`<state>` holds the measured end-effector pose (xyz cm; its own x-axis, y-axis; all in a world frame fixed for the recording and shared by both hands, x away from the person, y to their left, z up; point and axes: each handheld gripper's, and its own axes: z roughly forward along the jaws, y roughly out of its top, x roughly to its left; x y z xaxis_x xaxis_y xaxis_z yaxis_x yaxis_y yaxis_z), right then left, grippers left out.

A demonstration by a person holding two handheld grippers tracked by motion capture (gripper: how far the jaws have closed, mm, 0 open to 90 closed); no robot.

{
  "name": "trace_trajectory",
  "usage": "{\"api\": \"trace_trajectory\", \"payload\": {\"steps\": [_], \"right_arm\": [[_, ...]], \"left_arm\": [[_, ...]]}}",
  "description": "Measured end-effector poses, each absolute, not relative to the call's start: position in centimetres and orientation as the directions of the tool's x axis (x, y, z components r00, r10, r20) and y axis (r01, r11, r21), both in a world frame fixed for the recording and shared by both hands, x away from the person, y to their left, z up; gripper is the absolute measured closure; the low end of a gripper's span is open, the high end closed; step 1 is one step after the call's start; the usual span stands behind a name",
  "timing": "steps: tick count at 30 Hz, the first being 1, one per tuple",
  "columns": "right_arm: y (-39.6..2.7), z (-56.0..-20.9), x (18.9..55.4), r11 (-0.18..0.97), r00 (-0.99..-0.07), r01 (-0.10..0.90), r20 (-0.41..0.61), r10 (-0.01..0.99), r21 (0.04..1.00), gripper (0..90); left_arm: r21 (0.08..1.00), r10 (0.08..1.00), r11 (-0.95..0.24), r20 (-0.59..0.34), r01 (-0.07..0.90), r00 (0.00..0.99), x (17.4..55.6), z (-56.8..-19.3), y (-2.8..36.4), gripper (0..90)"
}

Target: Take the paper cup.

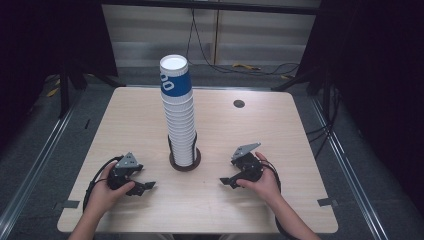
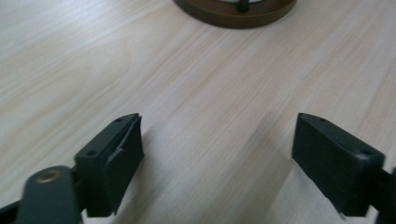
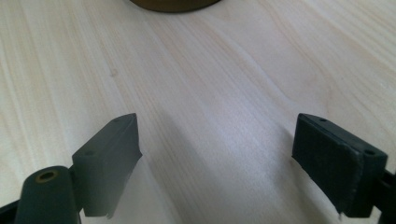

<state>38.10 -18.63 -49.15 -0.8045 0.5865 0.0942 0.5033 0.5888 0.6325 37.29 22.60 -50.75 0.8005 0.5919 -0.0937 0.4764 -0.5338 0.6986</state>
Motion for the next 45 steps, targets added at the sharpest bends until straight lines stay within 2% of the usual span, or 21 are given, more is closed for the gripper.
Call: {"api": "trace_trajectory", "payload": {"steps": [5,10,19,32,45], "right_arm": [[-18.8,-47.3,37.9,0.587,-0.826,0.454,0.069,0.56,0.67,14.5],[-18.6,-45.3,38.0,0.558,-0.833,0.452,0.107,0.542,0.696,14.5],[-17.3,-43.8,38.2,0.595,-0.862,0.402,0.069,0.502,0.696,14.4],[-15.8,-42.0,39.0,0.575,-0.864,0.41,0.099,0.495,0.708,14.4],[-14.6,-37.2,40.5,0.606,-0.884,0.375,0.074,0.461,0.702,15.3]], "left_arm": [[0.68,0.586,-0.553,-0.093,0.482,0.805,37.6,-50.1,22.4,16.1],[0.693,0.589,-0.518,-0.137,0.502,0.796,38.1,-48.5,22.0,16.1],[0.688,0.564,-0.538,-0.135,0.487,0.814,38.5,-46.0,21.0,16.1],[0.693,0.557,-0.527,-0.156,0.492,0.816,39.0,-43.5,20.6,16.0],[0.717,0.536,-0.509,-0.17,0.477,0.827,39.9,-41.1,19.6,16.1]]}}
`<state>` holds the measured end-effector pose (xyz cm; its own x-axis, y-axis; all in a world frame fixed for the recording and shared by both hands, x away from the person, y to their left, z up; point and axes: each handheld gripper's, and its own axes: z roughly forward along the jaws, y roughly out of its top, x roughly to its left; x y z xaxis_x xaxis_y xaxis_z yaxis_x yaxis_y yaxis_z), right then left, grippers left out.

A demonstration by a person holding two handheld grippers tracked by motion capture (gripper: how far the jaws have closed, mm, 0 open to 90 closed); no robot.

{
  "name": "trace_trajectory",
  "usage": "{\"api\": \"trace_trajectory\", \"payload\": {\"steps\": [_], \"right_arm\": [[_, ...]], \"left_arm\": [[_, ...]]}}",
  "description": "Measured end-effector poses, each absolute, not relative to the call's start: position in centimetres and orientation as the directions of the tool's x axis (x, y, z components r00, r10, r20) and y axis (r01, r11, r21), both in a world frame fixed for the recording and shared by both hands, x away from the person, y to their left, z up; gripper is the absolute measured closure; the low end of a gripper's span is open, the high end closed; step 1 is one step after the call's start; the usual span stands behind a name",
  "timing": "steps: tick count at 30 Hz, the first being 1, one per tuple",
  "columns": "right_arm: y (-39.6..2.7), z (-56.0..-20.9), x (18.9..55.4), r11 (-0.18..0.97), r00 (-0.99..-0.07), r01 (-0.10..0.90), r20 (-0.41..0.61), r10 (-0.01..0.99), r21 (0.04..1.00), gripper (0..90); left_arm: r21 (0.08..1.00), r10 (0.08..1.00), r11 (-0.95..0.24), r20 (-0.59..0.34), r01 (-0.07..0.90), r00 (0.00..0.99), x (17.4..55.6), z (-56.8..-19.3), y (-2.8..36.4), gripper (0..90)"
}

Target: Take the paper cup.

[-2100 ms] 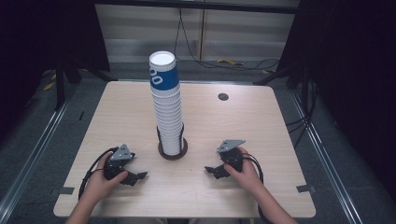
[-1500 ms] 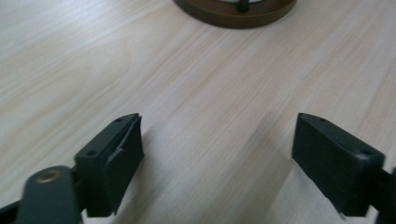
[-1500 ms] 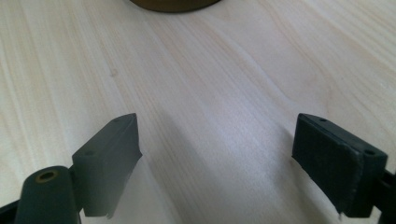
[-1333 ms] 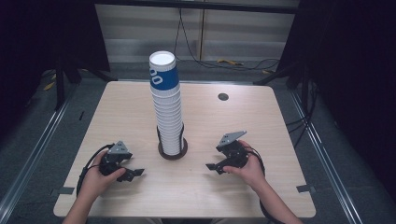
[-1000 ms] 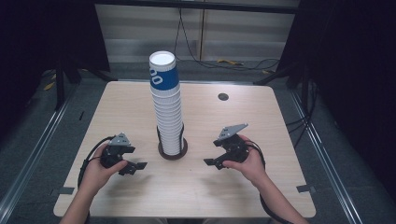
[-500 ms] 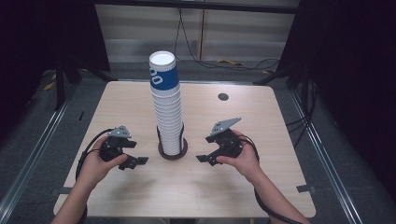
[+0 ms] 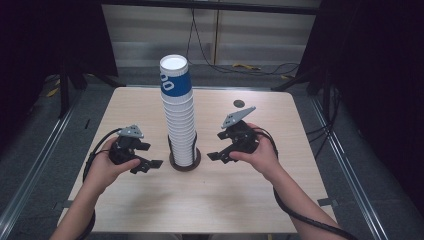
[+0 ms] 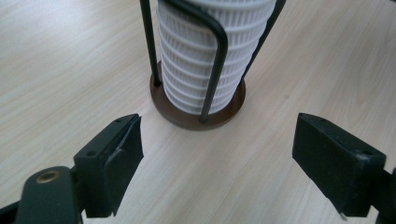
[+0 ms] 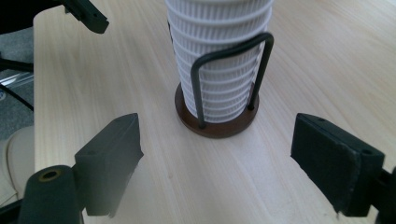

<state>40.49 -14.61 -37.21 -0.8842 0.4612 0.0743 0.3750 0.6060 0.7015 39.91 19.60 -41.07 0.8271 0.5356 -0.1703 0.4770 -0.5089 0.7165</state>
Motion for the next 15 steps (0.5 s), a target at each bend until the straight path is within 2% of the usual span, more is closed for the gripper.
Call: {"api": "trace_trajectory", "payload": {"steps": [15], "right_arm": [[-13.0,-32.1,42.3,0.609,-0.894,0.334,0.037,0.446,0.719,15.2]], "left_arm": [[0.699,0.533,-0.546,-0.137,0.463,0.835,41.0,-37.8,19.5,16.2]]}}
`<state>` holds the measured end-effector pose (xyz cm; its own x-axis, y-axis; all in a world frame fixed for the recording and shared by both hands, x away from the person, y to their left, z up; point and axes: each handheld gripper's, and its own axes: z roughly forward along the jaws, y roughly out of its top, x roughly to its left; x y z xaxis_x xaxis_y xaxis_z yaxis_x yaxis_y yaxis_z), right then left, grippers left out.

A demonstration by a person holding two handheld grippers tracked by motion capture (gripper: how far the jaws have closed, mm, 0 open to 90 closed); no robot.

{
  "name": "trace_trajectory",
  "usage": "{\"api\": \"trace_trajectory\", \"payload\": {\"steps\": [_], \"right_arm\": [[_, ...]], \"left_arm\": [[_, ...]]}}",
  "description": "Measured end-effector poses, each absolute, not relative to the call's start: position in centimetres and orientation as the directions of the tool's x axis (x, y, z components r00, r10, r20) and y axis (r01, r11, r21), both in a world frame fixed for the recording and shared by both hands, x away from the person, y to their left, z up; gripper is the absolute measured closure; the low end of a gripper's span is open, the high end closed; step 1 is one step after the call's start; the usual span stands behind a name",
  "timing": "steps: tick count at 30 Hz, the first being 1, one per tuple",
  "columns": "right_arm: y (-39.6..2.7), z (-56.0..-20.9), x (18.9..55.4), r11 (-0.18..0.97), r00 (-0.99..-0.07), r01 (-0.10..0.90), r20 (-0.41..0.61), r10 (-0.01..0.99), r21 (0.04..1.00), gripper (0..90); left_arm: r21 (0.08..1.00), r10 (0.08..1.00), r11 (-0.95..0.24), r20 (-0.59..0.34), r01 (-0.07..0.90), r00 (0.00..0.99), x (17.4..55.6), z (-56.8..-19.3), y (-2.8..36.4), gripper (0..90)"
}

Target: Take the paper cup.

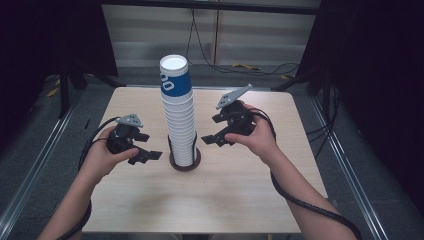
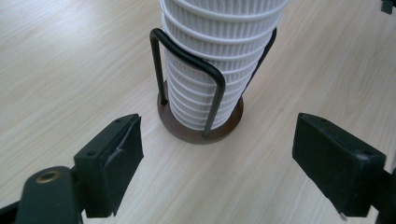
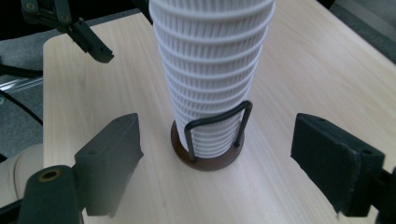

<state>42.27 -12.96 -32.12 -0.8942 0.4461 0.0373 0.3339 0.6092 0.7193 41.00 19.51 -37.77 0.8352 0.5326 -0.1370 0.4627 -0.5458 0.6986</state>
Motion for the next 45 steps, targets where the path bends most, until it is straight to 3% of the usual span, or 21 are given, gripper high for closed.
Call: {"api": "trace_trajectory", "payload": {"steps": [24,45], "right_arm": [[-11.5,-26.5,43.5,0.578,-0.91,0.305,0.054,0.41,0.757,13.7],[-10.1,-23.5,44.6,0.488,-0.911,0.284,0.074,0.405,0.826,12.0]], "left_arm": [[0.723,0.528,-0.526,-0.136,0.448,0.838,42.7,-33.6,18.2,16.2],[0.734,0.527,-0.512,-0.143,0.447,0.838,43.1,-33.2,17.8,16.2]]}}
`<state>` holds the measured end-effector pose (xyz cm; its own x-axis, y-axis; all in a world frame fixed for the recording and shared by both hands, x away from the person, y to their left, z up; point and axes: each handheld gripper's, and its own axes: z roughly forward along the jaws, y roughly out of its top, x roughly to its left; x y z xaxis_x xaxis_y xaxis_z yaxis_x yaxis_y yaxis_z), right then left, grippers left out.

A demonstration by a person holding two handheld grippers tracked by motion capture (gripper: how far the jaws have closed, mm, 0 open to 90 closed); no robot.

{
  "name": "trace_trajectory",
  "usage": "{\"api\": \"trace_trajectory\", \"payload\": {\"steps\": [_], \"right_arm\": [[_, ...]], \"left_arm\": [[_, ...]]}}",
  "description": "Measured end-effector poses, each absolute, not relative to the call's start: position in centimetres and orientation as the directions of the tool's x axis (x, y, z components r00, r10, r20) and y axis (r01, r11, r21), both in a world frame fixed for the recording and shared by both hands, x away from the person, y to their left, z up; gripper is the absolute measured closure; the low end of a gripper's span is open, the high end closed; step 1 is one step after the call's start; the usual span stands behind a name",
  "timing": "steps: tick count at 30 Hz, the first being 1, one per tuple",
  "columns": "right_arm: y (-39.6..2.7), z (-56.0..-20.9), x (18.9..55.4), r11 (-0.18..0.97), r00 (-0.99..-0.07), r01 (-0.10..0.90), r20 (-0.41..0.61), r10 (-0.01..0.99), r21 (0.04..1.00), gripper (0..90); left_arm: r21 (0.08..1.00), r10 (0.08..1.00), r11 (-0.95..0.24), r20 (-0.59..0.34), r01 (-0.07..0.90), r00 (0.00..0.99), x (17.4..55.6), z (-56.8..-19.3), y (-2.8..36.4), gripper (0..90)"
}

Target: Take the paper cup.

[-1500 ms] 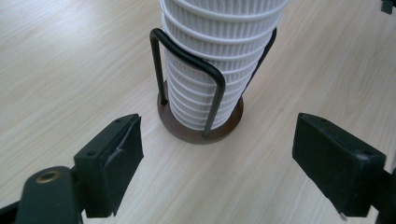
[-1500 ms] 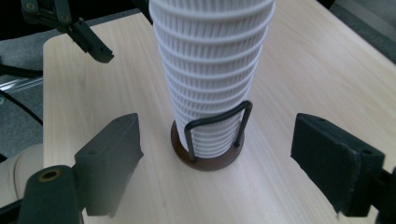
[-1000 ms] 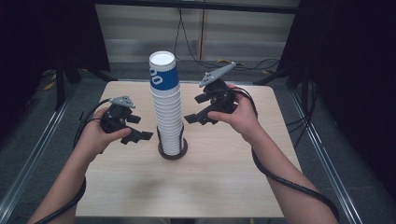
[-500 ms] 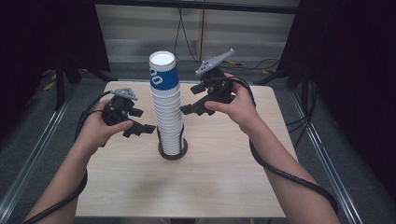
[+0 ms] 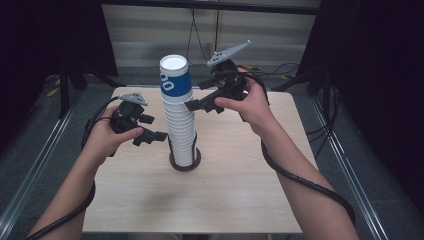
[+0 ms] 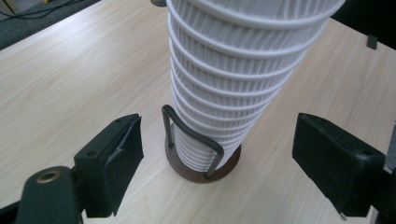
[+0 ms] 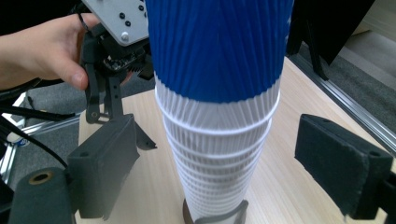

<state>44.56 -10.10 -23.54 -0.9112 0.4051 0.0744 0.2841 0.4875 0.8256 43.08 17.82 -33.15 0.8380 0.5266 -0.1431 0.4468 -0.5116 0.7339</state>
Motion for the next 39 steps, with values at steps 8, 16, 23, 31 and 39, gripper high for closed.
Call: {"api": "trace_trajectory", "payload": {"steps": [8,16,23,31,39], "right_arm": [[-8.7,-23.7,45.3,0.468,-0.913,0.283,0.085,0.399,0.837,11.6],[-7.5,-24.6,46.0,0.463,-0.905,0.294,0.089,0.415,0.836,11.0],[-6.9,-24.8,46.3,0.454,-0.905,0.298,0.097,0.415,0.84,10.6],[-6.6,-24.4,46.0,0.464,-0.903,0.291,0.08,0.423,0.836,13.2],[-6.7,-24.3,45.9,0.472,-0.904,0.286,0.071,0.422,0.834,13.7]], "left_arm": [[0.73,0.52,-0.52,-0.142,0.444,0.842,43.1,-33.3,17.6,16.2],[0.733,0.517,-0.51,-0.157,0.45,0.842,43.1,-33.8,17.9,16.2],[0.748,0.525,-0.49,-0.155,0.447,0.837,43.2,-33.6,18.2,16.0],[0.767,0.518,-0.475,-0.152,0.431,0.842,43.5,-32.5,17.5,16.0],[0.772,0.51,-0.48,-0.14,0.416,0.849,43.6,-31.1,16.7,15.9]]}}
